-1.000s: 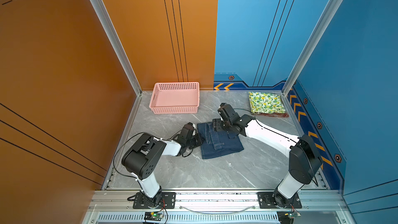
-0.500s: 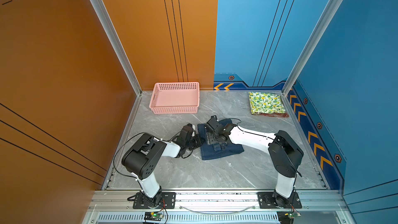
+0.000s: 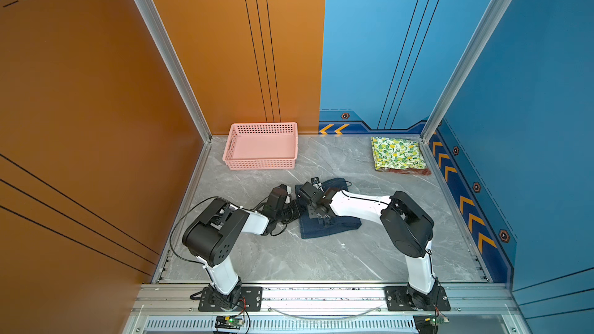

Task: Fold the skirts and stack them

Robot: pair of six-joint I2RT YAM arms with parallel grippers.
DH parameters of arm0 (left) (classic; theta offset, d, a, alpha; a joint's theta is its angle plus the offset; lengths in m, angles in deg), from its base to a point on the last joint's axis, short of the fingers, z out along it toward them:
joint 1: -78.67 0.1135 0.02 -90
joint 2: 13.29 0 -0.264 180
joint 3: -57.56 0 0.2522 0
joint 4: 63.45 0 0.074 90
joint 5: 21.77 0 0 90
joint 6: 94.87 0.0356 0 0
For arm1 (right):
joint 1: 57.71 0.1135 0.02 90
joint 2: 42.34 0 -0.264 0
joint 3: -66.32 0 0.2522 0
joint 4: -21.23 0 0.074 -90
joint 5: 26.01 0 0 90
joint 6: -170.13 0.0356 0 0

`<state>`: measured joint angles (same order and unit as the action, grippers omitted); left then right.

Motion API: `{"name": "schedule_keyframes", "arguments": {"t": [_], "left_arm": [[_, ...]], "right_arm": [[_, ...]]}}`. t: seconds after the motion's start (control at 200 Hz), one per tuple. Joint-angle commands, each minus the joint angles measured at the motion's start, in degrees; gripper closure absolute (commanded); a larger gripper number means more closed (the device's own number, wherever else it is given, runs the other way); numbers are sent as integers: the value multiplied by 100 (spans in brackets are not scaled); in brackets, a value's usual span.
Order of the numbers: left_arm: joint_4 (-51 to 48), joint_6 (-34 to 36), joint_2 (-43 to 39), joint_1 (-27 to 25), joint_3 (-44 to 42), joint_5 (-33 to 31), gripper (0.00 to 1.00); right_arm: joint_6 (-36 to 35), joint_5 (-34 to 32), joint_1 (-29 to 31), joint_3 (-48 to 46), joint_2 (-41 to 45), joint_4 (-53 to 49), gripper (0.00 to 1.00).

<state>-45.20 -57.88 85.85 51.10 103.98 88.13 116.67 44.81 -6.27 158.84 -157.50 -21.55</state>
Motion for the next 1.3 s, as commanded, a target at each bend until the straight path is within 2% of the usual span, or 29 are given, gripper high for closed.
{"name": "schedule_keyframes", "arguments": {"t": [0.0,0.19,0.411,0.836,0.876,0.971,1.046,1.146,1.297], "left_arm": [[-867,54,278,73,-260,-15,100],[-778,54,317,78,-304,36,100],[-585,13,427,97,-357,95,100],[-511,37,450,159,-404,106,100],[-511,45,441,171,-404,109,100],[-511,46,376,182,-435,109,100],[-509,46,289,213,-456,124,100],[-598,71,145,260,-471,145,100],[-1226,315,-292,255,-320,-65,100]], "right_arm": [[-18,7,-33,30,113,-236,100],[-260,298,-103,-9,674,-227,100],[-168,887,-119,-76,1155,-263,100],[468,1889,-35,-202,948,405,100],[509,1979,-38,-220,928,475,90],[535,2041,-69,-273,978,562,54],[508,2016,-145,-349,1146,625,39],[519,2041,-284,-573,1445,819,30],[427,1852,-415,-810,1738,852,28]]}}
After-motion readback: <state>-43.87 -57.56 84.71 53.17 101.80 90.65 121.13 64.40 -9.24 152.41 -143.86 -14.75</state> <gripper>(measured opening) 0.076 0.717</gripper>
